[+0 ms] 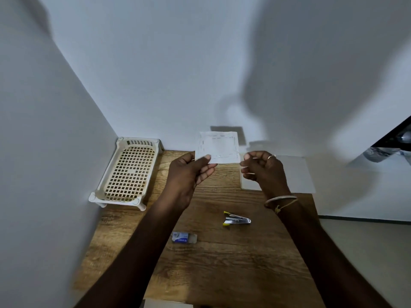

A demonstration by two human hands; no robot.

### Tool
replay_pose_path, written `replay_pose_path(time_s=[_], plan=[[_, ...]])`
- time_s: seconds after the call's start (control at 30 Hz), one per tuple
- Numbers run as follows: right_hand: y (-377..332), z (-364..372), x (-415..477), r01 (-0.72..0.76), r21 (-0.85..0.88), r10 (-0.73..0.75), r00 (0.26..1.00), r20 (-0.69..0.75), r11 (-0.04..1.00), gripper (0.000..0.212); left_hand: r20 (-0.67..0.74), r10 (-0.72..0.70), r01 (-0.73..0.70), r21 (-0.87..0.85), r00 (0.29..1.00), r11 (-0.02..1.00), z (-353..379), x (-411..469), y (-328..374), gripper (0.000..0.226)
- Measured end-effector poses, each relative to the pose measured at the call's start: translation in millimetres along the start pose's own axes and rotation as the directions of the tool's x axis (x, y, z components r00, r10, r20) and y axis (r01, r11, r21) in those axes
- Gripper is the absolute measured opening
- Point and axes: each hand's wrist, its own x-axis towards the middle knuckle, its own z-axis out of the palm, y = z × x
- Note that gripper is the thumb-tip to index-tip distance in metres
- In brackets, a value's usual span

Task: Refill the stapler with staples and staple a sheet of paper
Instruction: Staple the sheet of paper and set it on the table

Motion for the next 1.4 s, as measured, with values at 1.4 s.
replay_pose_path(time_s=[1.4], plan=[[2.1,40.6,-65.9,-0.247,0.262,0.185,0.953,0.239,0.933,0.060,-0.077,-0.001,0.001,-0.006,0.997,1.000,6.3,-9.0,-7.8,0.025]])
